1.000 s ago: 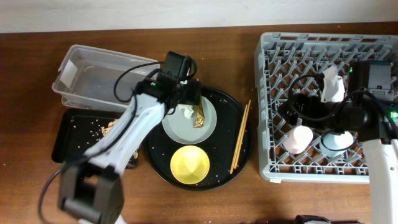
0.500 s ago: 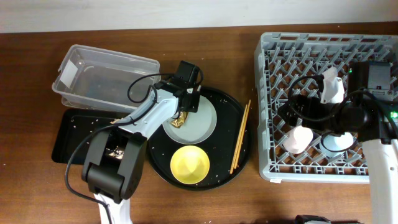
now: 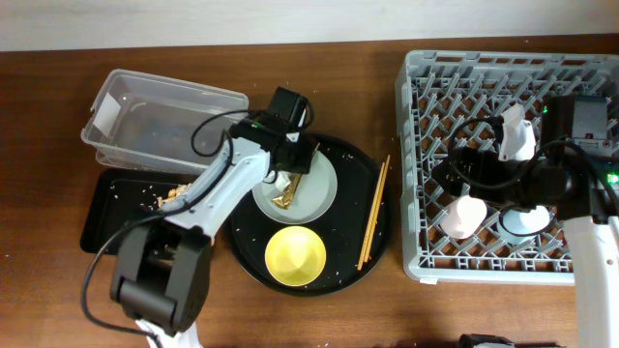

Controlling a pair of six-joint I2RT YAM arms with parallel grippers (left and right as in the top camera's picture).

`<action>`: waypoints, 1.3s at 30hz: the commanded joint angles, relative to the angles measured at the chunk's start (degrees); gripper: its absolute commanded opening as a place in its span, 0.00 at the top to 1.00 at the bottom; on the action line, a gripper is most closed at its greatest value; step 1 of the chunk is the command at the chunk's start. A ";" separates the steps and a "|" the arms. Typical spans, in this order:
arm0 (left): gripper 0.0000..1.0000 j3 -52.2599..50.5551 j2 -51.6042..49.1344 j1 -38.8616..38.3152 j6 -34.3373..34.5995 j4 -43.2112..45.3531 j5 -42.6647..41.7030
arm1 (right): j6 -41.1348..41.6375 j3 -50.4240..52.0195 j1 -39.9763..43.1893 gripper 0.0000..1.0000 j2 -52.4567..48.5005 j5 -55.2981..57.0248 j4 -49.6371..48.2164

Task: Sort waste into correct bins and load items into the dishwasher rack
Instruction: 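Pick the white tissue off the plate and drop it in the clear bin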

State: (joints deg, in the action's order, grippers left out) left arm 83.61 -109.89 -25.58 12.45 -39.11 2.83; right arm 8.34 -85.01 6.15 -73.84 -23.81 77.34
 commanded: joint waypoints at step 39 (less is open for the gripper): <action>0.35 17.73 1.03 10.82 1.22 -18.47 -7.19 | -0.59 -0.39 -0.42 0.02 -0.04 0.52 0.31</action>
State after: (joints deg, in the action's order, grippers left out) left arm 101.58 -108.88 -10.28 15.92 -56.01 6.48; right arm 8.34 -85.01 6.15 -73.84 -23.83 77.67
